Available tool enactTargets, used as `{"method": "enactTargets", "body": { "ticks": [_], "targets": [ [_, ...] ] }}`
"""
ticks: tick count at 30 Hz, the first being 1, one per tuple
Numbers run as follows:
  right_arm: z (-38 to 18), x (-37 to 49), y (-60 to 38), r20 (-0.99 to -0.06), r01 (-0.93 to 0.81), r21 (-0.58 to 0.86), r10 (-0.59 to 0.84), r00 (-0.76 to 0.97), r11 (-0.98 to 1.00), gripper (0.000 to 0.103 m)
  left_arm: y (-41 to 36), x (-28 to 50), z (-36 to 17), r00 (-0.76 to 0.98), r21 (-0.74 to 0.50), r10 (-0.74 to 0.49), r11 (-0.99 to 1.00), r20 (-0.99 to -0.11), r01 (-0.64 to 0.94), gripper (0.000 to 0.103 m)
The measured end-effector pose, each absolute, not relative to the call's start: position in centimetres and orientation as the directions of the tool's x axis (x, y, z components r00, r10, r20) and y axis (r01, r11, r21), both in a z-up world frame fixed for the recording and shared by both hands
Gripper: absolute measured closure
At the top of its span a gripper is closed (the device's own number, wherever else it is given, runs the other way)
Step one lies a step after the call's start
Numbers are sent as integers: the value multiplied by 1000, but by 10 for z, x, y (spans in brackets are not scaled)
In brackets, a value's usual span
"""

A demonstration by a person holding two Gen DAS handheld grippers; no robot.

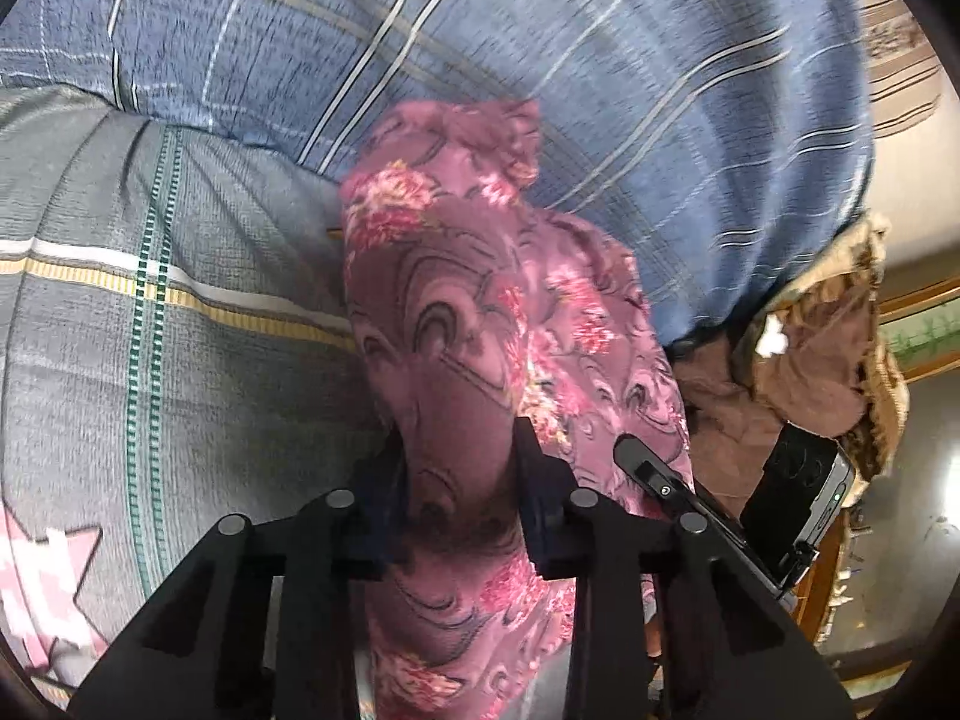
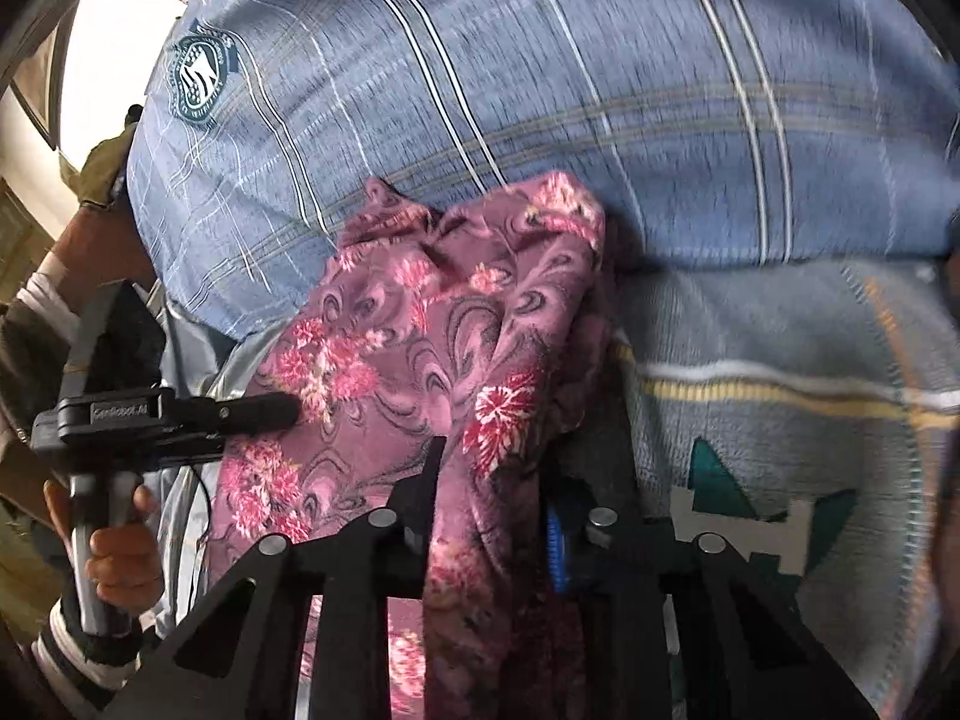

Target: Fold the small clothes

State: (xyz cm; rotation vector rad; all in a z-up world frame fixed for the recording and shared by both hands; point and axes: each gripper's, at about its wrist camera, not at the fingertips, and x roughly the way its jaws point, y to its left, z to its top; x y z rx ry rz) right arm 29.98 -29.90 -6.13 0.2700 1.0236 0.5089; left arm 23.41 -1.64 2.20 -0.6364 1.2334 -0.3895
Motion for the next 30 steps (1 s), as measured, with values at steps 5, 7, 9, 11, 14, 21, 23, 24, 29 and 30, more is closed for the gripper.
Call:
{"method": "enactTargets", "body": {
  "ticks": [5, 7, 9, 11, 14, 21, 23, 24, 29, 30],
  "targets": [
    [-8, 277, -303, -701, -324, 414, 525, 483, 851, 78, -1, 214, 71, 357, -686, -635, 728, -685, -21, 74],
    [23, 263, -300, -663, -359, 406, 541, 517, 841, 78, 11, 207, 95, 388, -703, -649, 711, -654, 5, 74],
    [46, 250, -294, -626, -388, 411, 564, 538, 825, 78, 28, 192, 122, 430, -705, -650, 708, -627, 42, 74],
    [62, 238, -284, -592, -413, 425, 593, 546, 805, 77, 40, 178, 138, 459, -694, -638, 717, -618, 63, 74],
    [61, 222, -265, -564, -432, 462, 633, 530, 774, 76, 62, 154, 143, 491, -658, -596, 751, -635, 62, 74],
    [-11, 198, -208, -583, -401, 552, 682, 441, 731, 76, 106, 117, 79, 499, -596, -507, 803, -702, -22, 74],
    [-40, 197, -198, -607, -366, 575, 681, 409, 732, 76, 112, 112, 55, 484, -579, -488, 814, -726, -48, 74],
    [-50, 196, -196, -618, -352, 580, 678, 397, 735, 76, 114, 111, 42, 476, -569, -477, 820, -739, -61, 74],
    [-90, 196, -191, -676, -333, 517, 615, 406, 788, 71, 112, 109, 0, 463, -503, -426, 863, -778, -53, 58],
    [-100, 197, -194, -695, -322, 492, 588, 414, 809, 67, 113, 110, -7, 468, -504, -425, 862, -775, -52, 48]
  ]
}}
